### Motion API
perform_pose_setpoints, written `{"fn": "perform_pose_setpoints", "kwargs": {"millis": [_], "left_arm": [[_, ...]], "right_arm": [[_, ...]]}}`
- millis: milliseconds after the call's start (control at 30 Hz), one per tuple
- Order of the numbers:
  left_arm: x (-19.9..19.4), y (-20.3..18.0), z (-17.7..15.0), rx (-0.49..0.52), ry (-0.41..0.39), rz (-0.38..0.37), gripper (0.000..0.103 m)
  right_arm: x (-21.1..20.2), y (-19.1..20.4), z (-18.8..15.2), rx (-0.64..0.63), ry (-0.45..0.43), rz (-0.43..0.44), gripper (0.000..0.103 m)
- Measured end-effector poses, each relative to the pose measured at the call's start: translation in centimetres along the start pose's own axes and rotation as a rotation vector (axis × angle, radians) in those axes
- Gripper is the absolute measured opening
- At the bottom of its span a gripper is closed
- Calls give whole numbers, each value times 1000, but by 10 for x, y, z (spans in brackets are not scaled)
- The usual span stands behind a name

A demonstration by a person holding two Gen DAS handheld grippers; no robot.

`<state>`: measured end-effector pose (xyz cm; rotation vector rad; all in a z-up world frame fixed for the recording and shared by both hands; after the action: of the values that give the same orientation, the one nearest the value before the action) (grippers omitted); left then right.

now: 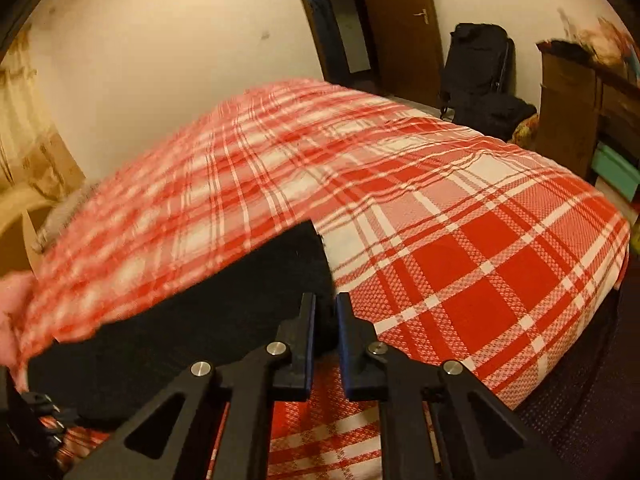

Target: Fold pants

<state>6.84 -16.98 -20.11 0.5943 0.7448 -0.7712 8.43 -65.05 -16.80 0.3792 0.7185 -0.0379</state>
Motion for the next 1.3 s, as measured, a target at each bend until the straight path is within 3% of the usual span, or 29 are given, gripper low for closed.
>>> {"fn": "perform_pose_setpoints", "kwargs": {"millis": [67,133,200,267,333,400,533,600,667,767,867,967,1133,1233,1300], "left_arm": [[6,-1,-1,-2,15,-10,4],[11,-4,-3,9,33,-5,10],[8,-5,-5,6,23,-25,11],[0,-8,-7,22,1,-35,16],[-4,-10,-11,34,-1,-57,22],[-3,-7,-15,19,9,-62,22],[-8,6,-18,-43,1,-54,22],[-13,14,-18,-64,-18,-30,27],[-20,23,-19,-92,-37,-15,35],[-26,38,-23,-139,-56,4,46],[-20,45,-33,-180,-31,-14,48],[-5,37,-48,-196,42,-101,48],[-14,26,-45,-161,6,-92,55],[-29,39,-44,-189,-34,-64,55],[-44,56,-48,-216,-73,-7,56]], "right_arm": [[-1,-1,1,-4,6,-51,41],[-6,1,3,-13,6,-85,54],[-20,9,7,-33,-43,-140,54],[-30,30,10,-62,-83,-118,54],[-31,64,5,-110,-84,-12,54],[-22,103,-6,-187,-45,102,54],[17,179,-48,-336,115,312,54],[39,207,-74,-418,183,321,54],[56,225,-97,-476,252,330,40],[68,232,-121,-522,338,316,39],[70,228,-138,-557,432,282,38],[67,222,-140,-546,494,290,39],[68,243,-136,-662,553,237,38],[68,262,-117,-670,545,295,38],[70,278,-105,-692,511,314,38]]}}
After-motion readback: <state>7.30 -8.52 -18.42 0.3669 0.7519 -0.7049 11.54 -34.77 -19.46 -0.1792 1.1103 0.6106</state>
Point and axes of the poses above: each gripper's, at about its wrist camera, not at the fingertips, and x roughly the way its jaws point, y to its left, z to its top, the point moved 3 cm from there along x, roughly the way its jaws point, and after that the axes turned 12 degrees about z, right-handed, at the moved point
